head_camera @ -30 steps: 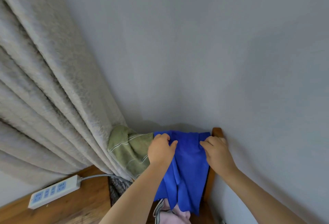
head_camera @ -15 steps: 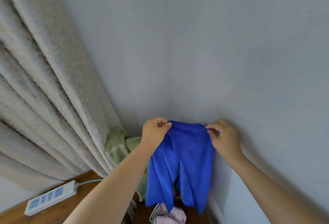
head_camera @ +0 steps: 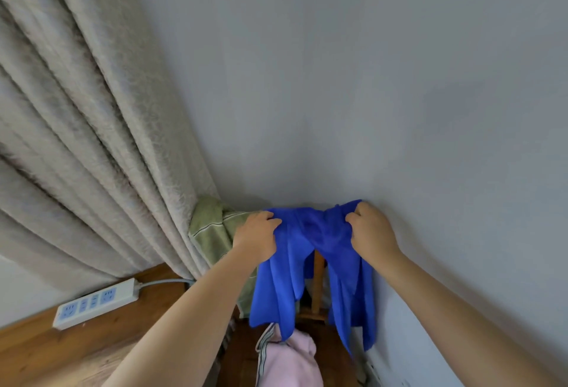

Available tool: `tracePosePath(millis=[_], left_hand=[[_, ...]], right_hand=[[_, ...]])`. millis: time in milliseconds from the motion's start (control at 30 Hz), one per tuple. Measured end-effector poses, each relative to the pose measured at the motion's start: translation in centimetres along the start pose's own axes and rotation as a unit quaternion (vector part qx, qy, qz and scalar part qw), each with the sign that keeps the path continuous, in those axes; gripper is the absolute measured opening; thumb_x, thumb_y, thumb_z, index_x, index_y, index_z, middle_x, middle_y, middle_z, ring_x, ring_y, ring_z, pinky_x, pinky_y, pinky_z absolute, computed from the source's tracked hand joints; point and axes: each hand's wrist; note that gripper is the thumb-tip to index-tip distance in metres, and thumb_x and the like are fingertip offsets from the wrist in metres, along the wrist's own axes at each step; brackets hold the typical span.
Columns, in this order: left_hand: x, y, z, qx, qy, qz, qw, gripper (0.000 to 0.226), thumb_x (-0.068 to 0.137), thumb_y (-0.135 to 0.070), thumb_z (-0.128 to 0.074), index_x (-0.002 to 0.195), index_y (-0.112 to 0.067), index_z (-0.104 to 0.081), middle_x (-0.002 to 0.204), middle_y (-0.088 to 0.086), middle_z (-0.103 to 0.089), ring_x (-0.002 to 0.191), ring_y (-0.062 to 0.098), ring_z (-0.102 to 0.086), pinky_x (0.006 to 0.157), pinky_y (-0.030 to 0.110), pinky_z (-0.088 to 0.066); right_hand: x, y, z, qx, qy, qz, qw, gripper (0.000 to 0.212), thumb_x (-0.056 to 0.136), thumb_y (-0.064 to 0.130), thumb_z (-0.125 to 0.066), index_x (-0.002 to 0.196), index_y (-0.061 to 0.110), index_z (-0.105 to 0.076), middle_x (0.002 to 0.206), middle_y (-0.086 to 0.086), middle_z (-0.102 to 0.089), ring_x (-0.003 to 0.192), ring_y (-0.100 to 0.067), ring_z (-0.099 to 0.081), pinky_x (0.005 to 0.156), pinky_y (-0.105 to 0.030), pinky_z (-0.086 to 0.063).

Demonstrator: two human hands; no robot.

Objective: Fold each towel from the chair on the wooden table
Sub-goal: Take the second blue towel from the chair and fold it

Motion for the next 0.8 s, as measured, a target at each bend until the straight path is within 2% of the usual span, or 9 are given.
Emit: tracePosePath(millis=[133, 200, 267, 300, 333, 400, 533, 667, 800], left_hand=[[-0.1, -0.1, 0.5, -0.007, 0.013, -0.003, 1.0, 0.044, 0.094, -0.019, -0.038, 0.139, -0.02, -0.039, 0.149, -0.001, -0.03, 0.138, 0.019, -0.026, 0.111, 0.036, -0.031], [-0.5, -0.6, 0.6, -0.002, -0.039, -0.009, 0.999, 0.036, 0.095, -0.024, -0.039, 0.126, -0.015, -0.054, 0.137, 0.003, -0.044, 0.129, 0.022, -0.036, 0.101, 0.034, -0.039], [-1.0, -2.0, 0.5, -0.062, -0.083, 0.009, 0.995, 0.035, 0.096, -0.03, -0.039, 0.083, -0.009, -0.065, 0.103, 0.011, -0.06, 0.101, 0.024, -0.052, 0.081, 0.032, -0.04], [-1.2, -3.0, 0.4, -0.133, -0.064, 0.041, 0.988, 0.044, 0.096, -0.032, -0.039, 0.061, -0.01, -0.052, 0.081, 0.014, -0.058, 0.08, 0.024, -0.054, 0.072, 0.031, -0.038], [-1.1, -3.9, 0.3, -0.223, -0.019, 0.083, 0.971, 0.049, 0.096, -0.035, -0.04, 0.053, -0.012, -0.04, 0.068, 0.011, -0.052, 0.065, 0.022, -0.05, 0.067, 0.03, -0.036], [-0.9, -5.8, 0.2, -0.414, 0.044, 0.141, 0.898, 0.045, 0.094, -0.036, -0.046, 0.055, -0.013, -0.04, 0.065, 0.005, -0.049, 0.061, 0.019, -0.048, 0.061, 0.027, -0.038], [-0.6, -7.7, 1.0, -0.595, 0.005, 0.16, 0.788, 0.031, 0.091, -0.004, -0.049, 0.062, -0.016, -0.049, 0.062, -0.001, -0.053, 0.042, 0.002, -0.051, 0.035, 0.009, -0.032], [-0.9, -7.7, 2.0, -0.596, 0.016, 0.199, 0.778, 0.031, 0.091, -0.008, -0.05, 0.061, -0.012, -0.047, 0.052, -0.003, -0.056, 0.043, 0.006, -0.048, 0.038, 0.013, -0.034], [-2.3, -7.8, 1.1, -0.597, 0.113, 0.248, 0.754, 0.023, 0.089, -0.029, -0.059, 0.081, -0.008, -0.054, 0.077, 0.004, -0.057, 0.066, 0.014, -0.051, 0.062, 0.024, -0.043]], right_hand=[[-0.4, -0.3, 0.1, 0.084, -0.045, -0.032, 0.995, 0.027, 0.089, -0.003, -0.039, 0.104, -0.003, -0.062, 0.106, -0.019, -0.058, 0.098, -0.029, -0.054, 0.079, -0.03, -0.037], [-1.2, -0.5, 0.6, 0.167, -0.089, -0.065, 0.98, 0.022, 0.088, -0.005, -0.044, 0.099, -0.007, -0.063, 0.099, -0.019, -0.06, 0.093, -0.032, -0.055, 0.071, -0.025, -0.033], [-2.3, -0.8, 0.9, 0.235, -0.115, -0.082, 0.962, 0.017, 0.085, -0.008, -0.047, 0.091, -0.006, -0.063, 0.089, -0.015, -0.058, 0.083, -0.028, -0.053, 0.065, -0.018, -0.028], [-3.0, -1.1, 1.0, 0.257, -0.125, -0.084, 0.955, 0.015, 0.084, -0.01, -0.049, 0.089, -0.006, -0.062, 0.087, -0.013, -0.057, 0.079, -0.023, -0.051, 0.066, -0.016, -0.029], [-3.7, -1.3, 1.1, 0.272, -0.134, -0.084, 0.949, 0.014, 0.083, -0.011, -0.05, 0.087, -0.005, -0.062, 0.086, -0.012, -0.057, 0.077, -0.02, -0.049, 0.067, -0.016, -0.032], [-5.2, -1.8, 1.3, 0.281, -0.15, -0.077, 0.945, 0.014, 0.081, -0.014, -0.052, 0.085, -0.005, -0.062, 0.081, -0.006, -0.054, 0.073, -0.017, -0.049, 0.066, -0.005, -0.038], [-7.4, -2.3, 1.3, 0.267, -0.155, -0.053, 0.95, 0.015, 0.077, -0.019, -0.055, 0.08, -0.007, -0.064, 0.077, 0.0, -0.05, 0.068, -0.007, -0.048, 0.068, 0.005, -0.035], [-7.5, -1.4, 1.1, 0.305, -0.168, -0.079, 0.934, 0.016, 0.08, -0.017, -0.052, 0.084, -0.006, -0.064, 0.08, -0.004, -0.053, 0.073, -0.014, -0.05, 0.069, 0.004, -0.037], [-7.0, -0.4, 1.6, 0.353, -0.165, -0.105, 0.915, 0.016, 0.084, -0.011, -0.051, 0.089, -0.003, -0.063, 0.083, -0.001, -0.054, 0.074, -0.011, -0.051, 0.067, 0.002, -0.039]])
Point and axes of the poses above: each hand's wrist, its own x-axis towards the middle knuckle, its own z-axis out of the back of the hand, y = z × x
